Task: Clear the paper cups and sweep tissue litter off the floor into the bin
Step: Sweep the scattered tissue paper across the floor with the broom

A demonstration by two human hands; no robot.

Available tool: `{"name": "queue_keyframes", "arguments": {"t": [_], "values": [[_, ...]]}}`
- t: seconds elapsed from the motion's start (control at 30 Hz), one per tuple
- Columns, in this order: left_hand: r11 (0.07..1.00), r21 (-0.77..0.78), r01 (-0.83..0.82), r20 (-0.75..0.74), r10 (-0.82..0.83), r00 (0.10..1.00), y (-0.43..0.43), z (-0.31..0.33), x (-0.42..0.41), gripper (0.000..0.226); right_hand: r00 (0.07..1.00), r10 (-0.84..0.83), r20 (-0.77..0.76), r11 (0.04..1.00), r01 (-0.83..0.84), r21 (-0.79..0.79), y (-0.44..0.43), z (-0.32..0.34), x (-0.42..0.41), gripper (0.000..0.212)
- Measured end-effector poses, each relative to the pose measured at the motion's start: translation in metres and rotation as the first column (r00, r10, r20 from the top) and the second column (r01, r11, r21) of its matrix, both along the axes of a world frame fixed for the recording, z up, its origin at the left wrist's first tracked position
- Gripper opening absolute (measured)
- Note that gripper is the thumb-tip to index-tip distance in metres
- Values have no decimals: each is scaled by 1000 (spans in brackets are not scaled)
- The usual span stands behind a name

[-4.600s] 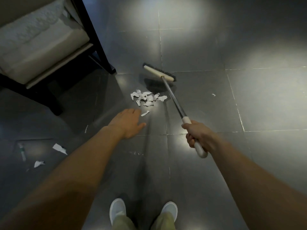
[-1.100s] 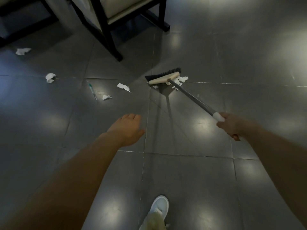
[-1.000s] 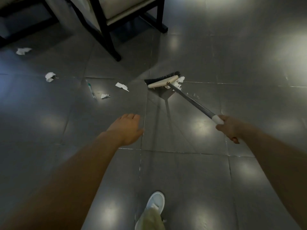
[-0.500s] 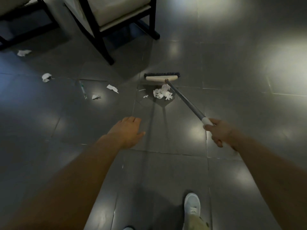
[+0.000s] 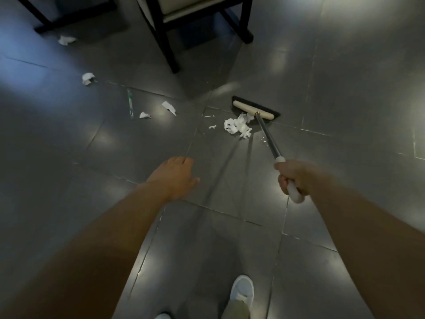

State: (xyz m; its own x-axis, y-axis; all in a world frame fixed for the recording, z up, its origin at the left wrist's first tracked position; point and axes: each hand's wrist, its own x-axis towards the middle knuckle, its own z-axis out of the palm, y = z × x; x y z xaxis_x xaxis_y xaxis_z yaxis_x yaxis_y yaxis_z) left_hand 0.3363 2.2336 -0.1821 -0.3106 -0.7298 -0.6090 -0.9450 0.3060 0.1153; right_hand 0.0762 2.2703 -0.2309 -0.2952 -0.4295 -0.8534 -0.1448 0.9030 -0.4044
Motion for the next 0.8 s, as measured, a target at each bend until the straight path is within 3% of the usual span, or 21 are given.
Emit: {"name": "queue_keyframes", "arguments": {"t": [0.2,0.33,0.47,0.57,0.8], "values": [[999,-32,0,-16,-1,1000,29,17,7,59,996,91,7,993,-91,77,43,19,40,25],[999,-44,23,-47,-25,999,58,24,21,59,993,-36,108,996,28,80,84,40,85,29],[999,-24,21,-54,-22,998,89,24,44,56,933,-259,251,966,247,78,106,56,121,36],[1000,-10,-14,-65,13,998,105,25,59,56,903,-313,293,949,312,50,106,66,126,34],[999,-41,-34,-58,31,998,94,33,81,55,966,-160,202,985,169,-29,78,66,118,29]]}}
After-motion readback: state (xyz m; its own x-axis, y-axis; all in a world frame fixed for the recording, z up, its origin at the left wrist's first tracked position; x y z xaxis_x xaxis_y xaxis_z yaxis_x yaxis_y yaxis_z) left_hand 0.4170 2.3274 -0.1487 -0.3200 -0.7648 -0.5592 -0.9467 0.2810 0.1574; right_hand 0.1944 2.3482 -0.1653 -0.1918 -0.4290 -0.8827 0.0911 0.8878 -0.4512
